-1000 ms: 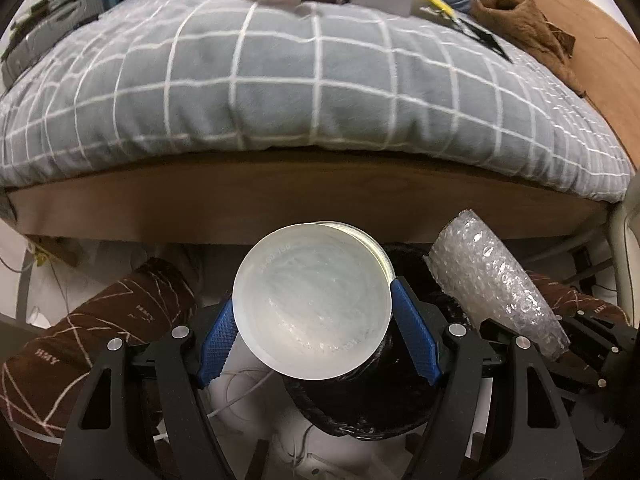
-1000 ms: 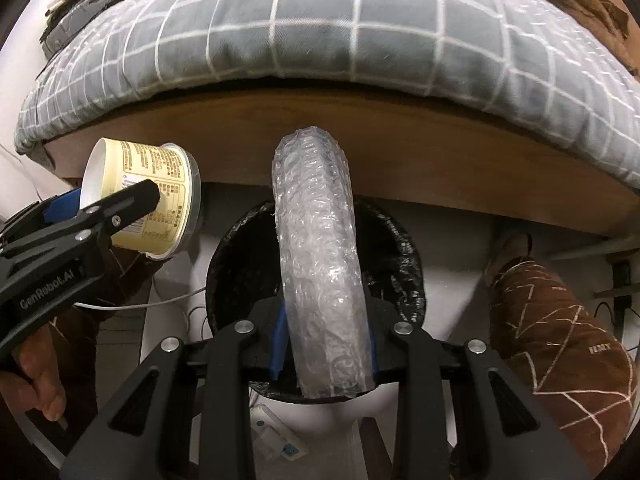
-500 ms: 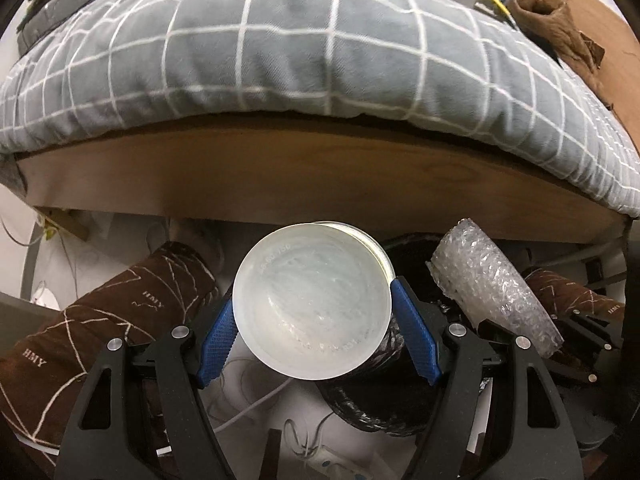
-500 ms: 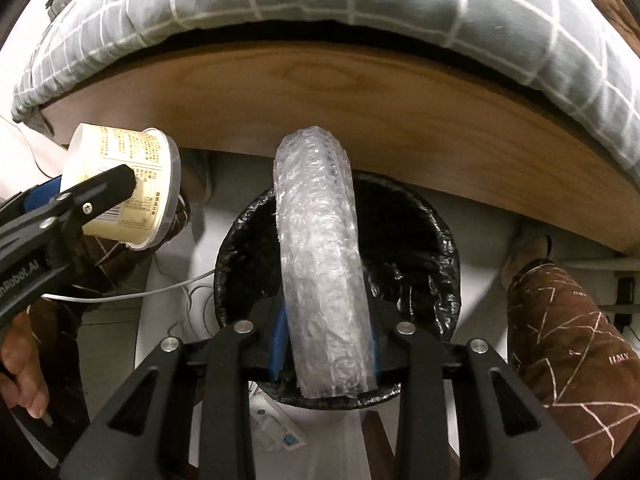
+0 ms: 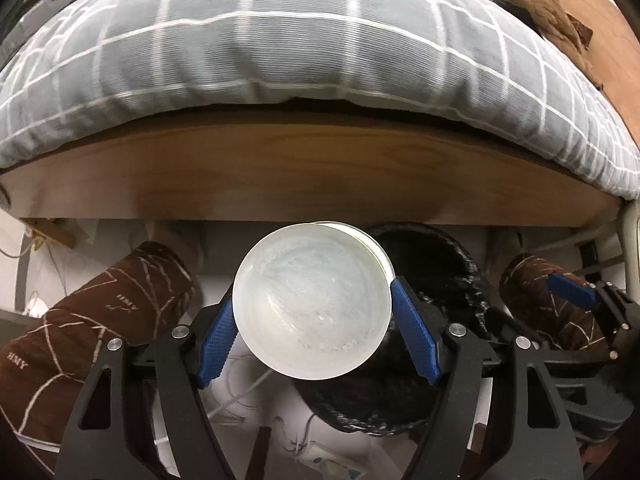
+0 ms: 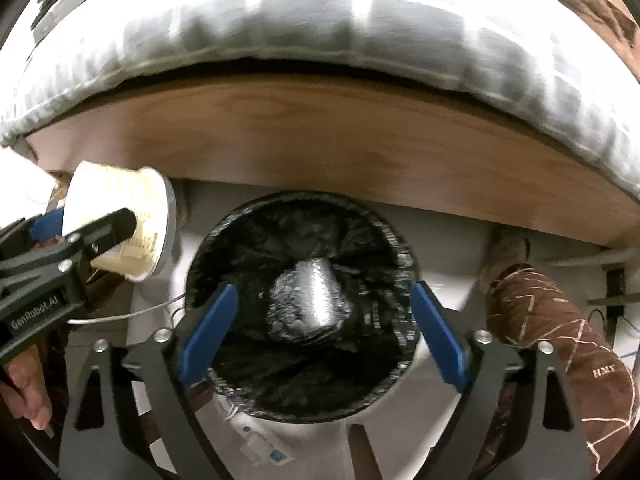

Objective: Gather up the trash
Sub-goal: 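Open the right tool dropping the bubble wrap while the left tool drops the cup, then move both tools back up toward the items on the bed, then grasp the red-white plastic bag with the left tool while the right tool grasps the black packet, then lift the plastic bag and black packet and carry them toward the trash bin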

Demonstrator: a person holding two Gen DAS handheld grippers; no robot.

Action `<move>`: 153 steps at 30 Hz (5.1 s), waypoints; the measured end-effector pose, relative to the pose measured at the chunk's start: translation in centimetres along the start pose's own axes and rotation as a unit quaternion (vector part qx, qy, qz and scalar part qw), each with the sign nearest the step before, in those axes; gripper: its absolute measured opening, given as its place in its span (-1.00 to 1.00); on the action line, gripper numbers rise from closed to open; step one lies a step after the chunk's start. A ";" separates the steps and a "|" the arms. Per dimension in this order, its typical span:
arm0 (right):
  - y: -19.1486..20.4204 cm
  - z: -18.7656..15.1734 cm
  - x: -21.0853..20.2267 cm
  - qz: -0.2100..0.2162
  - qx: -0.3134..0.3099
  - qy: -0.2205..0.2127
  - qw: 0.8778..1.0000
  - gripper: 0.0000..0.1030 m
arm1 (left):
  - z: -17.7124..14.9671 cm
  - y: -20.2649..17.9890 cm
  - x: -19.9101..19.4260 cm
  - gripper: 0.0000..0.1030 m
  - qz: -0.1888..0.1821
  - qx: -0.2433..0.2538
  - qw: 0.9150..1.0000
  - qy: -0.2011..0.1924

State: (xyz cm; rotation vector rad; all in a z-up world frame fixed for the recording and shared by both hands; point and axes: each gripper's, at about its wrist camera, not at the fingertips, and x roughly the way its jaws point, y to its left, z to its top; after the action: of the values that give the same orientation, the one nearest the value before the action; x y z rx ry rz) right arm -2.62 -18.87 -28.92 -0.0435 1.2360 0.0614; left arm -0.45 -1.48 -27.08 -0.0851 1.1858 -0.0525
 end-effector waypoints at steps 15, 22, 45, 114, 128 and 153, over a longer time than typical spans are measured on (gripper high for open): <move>-7.3 -1.2 -3.0 -0.020 0.076 -0.033 0.996 0.85 | -0.6 -7.2 2.0 0.39 -0.002 0.061 0.998 0.017; -8.1 -1.3 -3.3 -0.018 0.089 -0.035 0.995 0.85 | -1.2 -8.3 2.2 0.41 -0.003 0.074 0.997 0.019; -5.2 -0.5 -6.2 -0.027 0.054 -0.080 0.995 0.85 | -0.1 -4.7 -3.6 0.89 0.032 0.052 0.997 -0.050; -10.0 24.9 -2.4 -0.006 0.105 -0.166 0.980 0.16 | 22.7 2.5 -2.8 0.21 0.036 -0.021 0.987 -0.158; -10.2 24.7 -3.3 -0.012 0.101 -0.184 0.978 0.05 | 22.1 2.3 -3.6 0.18 0.033 -0.022 0.986 -0.161; -7.4 21.4 -8.6 -0.025 0.067 -0.221 0.973 0.05 | 20.6 0.6 -8.5 0.18 0.023 -0.010 0.983 -0.181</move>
State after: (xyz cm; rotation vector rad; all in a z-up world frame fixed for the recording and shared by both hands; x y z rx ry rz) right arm 15.24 -25.06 -13.81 0.0549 0.7900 -0.0542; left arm 15.47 0.64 -11.58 -0.0799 0.8245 0.0161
